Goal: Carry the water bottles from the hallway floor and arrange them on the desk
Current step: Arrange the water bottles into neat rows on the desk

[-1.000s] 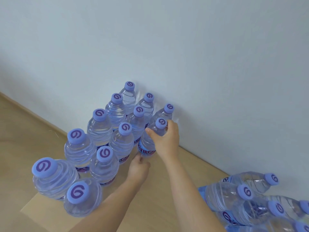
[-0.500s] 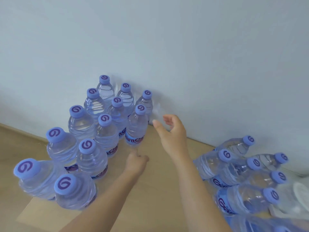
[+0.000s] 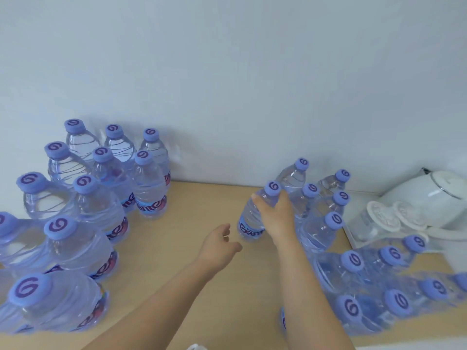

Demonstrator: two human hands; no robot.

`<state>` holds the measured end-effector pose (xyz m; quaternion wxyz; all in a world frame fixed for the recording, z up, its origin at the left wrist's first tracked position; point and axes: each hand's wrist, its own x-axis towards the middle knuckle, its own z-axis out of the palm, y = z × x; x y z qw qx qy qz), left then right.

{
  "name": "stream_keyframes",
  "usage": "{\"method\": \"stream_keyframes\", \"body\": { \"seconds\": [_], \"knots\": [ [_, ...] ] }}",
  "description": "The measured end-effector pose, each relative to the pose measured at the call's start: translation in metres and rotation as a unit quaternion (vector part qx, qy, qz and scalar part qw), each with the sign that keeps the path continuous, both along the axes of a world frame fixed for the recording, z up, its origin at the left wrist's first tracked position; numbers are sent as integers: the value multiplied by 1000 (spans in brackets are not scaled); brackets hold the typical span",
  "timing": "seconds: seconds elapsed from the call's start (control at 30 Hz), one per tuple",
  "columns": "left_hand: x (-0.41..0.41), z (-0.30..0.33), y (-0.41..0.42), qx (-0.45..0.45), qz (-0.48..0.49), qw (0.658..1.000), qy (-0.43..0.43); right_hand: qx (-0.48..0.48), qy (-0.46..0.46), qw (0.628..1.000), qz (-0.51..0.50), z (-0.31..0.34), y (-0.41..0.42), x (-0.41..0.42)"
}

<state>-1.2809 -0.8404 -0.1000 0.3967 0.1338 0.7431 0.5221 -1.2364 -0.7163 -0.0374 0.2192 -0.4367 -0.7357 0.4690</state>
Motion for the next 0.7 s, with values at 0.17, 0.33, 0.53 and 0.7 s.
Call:
{"method": "stream_keyframes", "body": {
  "seconds": [0.17, 0.33, 0.53, 0.7],
  "knots": [
    [-5, -5, -19, -29, -47, 997, 62, 98, -26, 994, -31, 5, -8, 5],
    [2, 4, -36, 119, 28, 988, 100, 111, -7, 994, -15, 41, -28, 1],
    [-13, 25, -74, 189, -17, 982, -15, -183, 32, 950, 252, 78, -37, -14],
    [-9, 26, -97, 207, -43, 975, -61, -104, -23, 961, 257, 68, -58, -38]
  ]
}}
